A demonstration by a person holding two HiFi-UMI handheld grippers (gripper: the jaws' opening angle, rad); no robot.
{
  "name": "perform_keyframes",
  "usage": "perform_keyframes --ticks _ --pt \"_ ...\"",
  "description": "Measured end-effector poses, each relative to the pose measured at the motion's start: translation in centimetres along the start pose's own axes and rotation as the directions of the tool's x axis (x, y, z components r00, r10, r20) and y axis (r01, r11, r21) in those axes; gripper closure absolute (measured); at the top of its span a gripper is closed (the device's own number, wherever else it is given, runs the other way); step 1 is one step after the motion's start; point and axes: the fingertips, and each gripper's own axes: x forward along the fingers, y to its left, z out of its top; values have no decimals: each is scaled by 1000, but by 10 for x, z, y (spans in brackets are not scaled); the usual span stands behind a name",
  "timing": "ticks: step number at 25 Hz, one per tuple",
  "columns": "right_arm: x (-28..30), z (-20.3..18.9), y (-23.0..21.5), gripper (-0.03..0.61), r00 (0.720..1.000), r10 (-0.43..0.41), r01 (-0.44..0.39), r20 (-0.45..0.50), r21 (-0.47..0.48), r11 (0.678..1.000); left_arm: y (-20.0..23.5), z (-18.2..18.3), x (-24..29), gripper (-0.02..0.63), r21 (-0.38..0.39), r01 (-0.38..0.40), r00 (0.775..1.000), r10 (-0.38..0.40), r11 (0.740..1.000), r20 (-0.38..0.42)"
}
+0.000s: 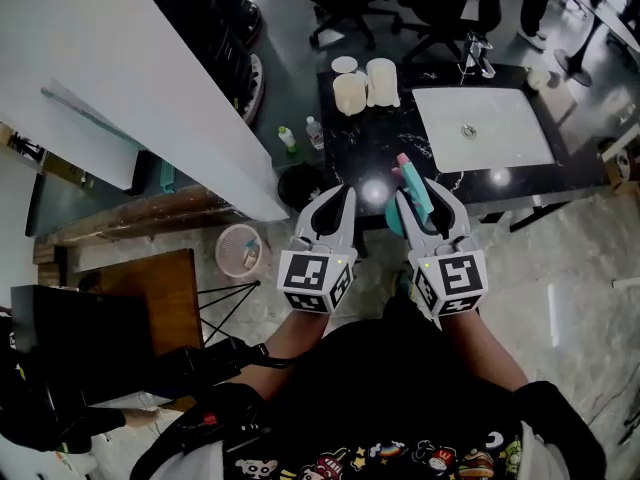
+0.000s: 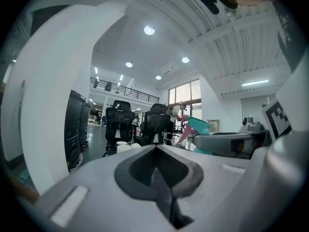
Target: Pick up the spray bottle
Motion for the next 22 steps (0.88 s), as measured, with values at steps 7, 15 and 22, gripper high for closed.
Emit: perform_keyframes --ticks 7,15,22 --pt "-37 12 9 410 1000 -24 24 1 -9 1000 -19 12 -26 614 11 17 1000 -17 1000 24" --pt "-76 10 -7 410 1000 -6 6 -4 16 1000 -50 12 -28 614 16 -17 999 16 1000 49" --pt "-98 13 -26 410 1000 3 -3 3 25 1000 -79 13 -36 614 28 -53 997 51 998 61"
